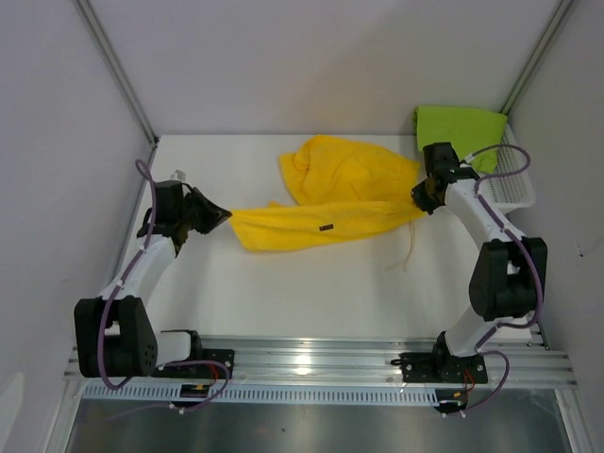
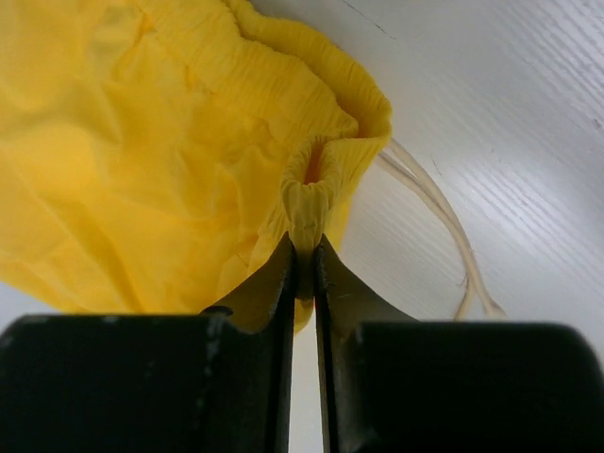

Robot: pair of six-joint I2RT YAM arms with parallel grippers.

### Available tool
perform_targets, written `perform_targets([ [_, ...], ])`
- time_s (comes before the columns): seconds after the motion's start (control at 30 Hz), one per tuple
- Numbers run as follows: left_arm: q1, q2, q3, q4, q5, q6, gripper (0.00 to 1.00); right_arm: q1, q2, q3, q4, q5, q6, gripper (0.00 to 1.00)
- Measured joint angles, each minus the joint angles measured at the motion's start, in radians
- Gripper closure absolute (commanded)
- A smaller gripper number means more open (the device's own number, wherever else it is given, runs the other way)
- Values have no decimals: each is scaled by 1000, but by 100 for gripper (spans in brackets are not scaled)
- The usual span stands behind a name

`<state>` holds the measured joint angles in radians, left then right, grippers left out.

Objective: Fold and stack the shorts
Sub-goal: Flatten the shorts out

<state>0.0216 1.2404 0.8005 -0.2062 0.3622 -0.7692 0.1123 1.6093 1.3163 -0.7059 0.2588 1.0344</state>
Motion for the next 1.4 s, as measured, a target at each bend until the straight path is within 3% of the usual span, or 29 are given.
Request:
perform_targets([
  [0.03, 13, 16, 0, 6, -19, -2, 100, 2, 40, 27, 0, -3, -10, 83],
  [0.07, 22, 33, 0, 14, -32, -8, 100, 3, 82, 43, 10, -10, -34, 53],
  [0.13, 32, 69, 0, 26, -56, -9, 100, 6, 101, 40, 19, -18, -66, 31],
  [0.27, 56, 147, 15, 39, -87, -7, 100, -4, 60, -24, 109, -68, -163, 25],
  [0.47, 97, 243, 79, 58, -113, 2, 100, -44, -84, -147, 284, -211, -338, 26],
  [0.67, 99, 308, 143, 74, -133, 10, 100, -57, -90, -175, 400, -347, -440, 28],
  [1.13, 145, 400, 253, 80, -262, 56, 100, -10, -214, -540, 597, -549, -497, 35],
  [1.4, 165, 438, 279, 86, -272, 77, 100, 14, -186, -559, 738, -646, -494, 40],
])
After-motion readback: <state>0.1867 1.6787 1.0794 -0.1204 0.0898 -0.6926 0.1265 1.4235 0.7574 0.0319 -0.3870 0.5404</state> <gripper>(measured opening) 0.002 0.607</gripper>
